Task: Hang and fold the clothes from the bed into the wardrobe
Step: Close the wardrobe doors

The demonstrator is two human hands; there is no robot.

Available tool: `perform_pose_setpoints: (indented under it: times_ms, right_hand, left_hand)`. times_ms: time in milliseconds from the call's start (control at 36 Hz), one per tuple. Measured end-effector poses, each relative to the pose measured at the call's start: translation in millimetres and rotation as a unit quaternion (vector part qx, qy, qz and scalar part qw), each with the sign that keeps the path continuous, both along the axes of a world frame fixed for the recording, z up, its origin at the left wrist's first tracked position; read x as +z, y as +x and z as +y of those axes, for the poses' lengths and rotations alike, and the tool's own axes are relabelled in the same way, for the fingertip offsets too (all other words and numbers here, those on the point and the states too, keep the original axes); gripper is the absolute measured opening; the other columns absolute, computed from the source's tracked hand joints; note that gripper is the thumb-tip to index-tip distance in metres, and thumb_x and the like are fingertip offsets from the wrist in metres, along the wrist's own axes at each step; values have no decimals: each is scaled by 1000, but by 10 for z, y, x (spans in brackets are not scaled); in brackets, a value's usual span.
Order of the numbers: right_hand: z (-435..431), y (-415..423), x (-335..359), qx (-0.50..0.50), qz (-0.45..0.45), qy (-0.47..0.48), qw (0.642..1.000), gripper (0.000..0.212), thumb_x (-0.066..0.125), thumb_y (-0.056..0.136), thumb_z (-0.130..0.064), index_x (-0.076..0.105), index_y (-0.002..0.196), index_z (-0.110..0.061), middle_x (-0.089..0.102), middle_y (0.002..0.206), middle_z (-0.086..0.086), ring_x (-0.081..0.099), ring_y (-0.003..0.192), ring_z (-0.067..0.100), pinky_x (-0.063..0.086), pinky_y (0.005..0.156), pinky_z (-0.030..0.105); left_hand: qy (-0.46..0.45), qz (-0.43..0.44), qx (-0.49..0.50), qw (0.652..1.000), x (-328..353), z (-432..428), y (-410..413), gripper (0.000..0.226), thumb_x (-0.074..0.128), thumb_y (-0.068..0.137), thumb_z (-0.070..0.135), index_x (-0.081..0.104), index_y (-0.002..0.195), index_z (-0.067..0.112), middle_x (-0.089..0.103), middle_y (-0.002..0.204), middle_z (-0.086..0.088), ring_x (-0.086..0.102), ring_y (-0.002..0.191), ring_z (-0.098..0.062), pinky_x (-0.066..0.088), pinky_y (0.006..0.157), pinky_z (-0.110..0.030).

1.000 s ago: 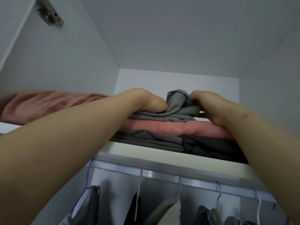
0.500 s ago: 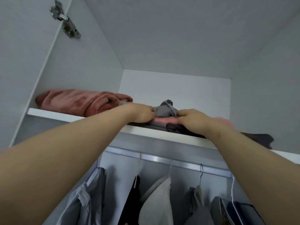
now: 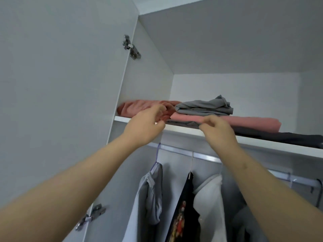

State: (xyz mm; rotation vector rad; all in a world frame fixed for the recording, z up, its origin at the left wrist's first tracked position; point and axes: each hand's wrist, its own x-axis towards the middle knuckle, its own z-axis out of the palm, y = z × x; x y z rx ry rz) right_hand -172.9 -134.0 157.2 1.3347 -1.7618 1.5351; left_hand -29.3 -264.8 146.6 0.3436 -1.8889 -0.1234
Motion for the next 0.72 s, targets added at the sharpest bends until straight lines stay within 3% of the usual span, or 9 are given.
perform_pose_setpoints:
  times_ms: [56, 167, 306, 417, 472, 583, 639, 667, 722]
  right_hand:
    - [-67, 188, -62, 29, -11, -18, 999, 16, 54, 85, -11, 60, 78, -25, 57, 76, -17, 53, 76, 9, 38, 62, 15]
    - [-282, 648, -215, 82, -38, -31, 995, 21, 55, 85, -11, 60, 75, -29, 60, 87, -11, 53, 87, 12, 36, 78, 24]
    - [-658, 1298, -424, 154, -77, -23, 985, 25, 54, 85, -8, 60, 72, -29, 59, 79, -17, 53, 74, 4, 38, 65, 21]
    - [-940, 1817, -553, 202, -99, -14, 974, 24, 54, 87, -7, 60, 76, -28, 58, 81, -14, 52, 80, 8, 37, 66, 21]
    - [-1044, 2061, -601, 221, -100, -10, 970, 25, 54, 87, -6, 59, 76, -28, 58, 83, -13, 53, 85, 10, 36, 71, 22]
    - [-1203, 2441, -675, 243, -103, -4, 965, 28, 56, 86, -5, 58, 71, -28, 61, 86, -6, 54, 90, 13, 36, 79, 23]
    - [-1271, 2565, -725, 244, -105, 3, 964, 27, 57, 85, -5, 58, 72, -28, 62, 88, -5, 55, 91, 14, 37, 82, 25]
    - [-1301, 2611, -759, 245, -110, 4, 963, 27, 58, 85, -5, 59, 72, -28, 62, 87, -6, 55, 91, 14, 37, 82, 25]
    - [-1355, 2674, -814, 251, -116, 3, 961, 27, 58, 85, -4, 59, 71, -28, 62, 83, -13, 56, 89, 12, 36, 80, 24]
  left_hand:
    - [-7, 26, 20, 999, -91, -24, 255, 38, 52, 84, 19, 52, 122, 25, 63, 115, 5, 58, 105, -20, 46, 83, -33]
    - [0, 48, 31, 998, -302, -48, 824, 42, 52, 87, 20, 47, 128, 26, 61, 116, 6, 58, 106, -16, 47, 88, -36]
    - [-45, 19, 124, 991, -610, -153, 1569, 38, 51, 90, 20, 50, 128, 21, 59, 124, 3, 53, 114, -19, 43, 90, -31]
    - [-200, -30, 198, 959, -694, -168, 2187, 25, 53, 81, 14, 69, 99, 10, 69, 100, -5, 64, 97, -28, 51, 76, -32]
    - [-267, -29, 225, 937, -729, -242, 2438, 21, 52, 78, 13, 71, 87, 8, 70, 96, -6, 65, 97, -29, 53, 76, -34]
    - [-339, 99, 327, 876, -809, -383, 2832, 12, 65, 69, 2, 71, 77, 9, 70, 102, -9, 63, 107, -33, 44, 84, -39]
    - [-306, 182, 379, 854, -838, -475, 2983, 24, 67, 67, 0, 72, 88, 9, 66, 112, -12, 59, 111, -35, 41, 90, -41]
    - [-259, 202, 390, 860, -847, -516, 3046, 34, 68, 68, 0, 69, 101, 8, 61, 122, -16, 55, 117, -37, 41, 93, -44]
    - [-85, 200, 354, 910, -855, -613, 3161, 62, 69, 73, 7, 48, 132, 7, 40, 143, -16, 40, 131, -36, 41, 96, -46]
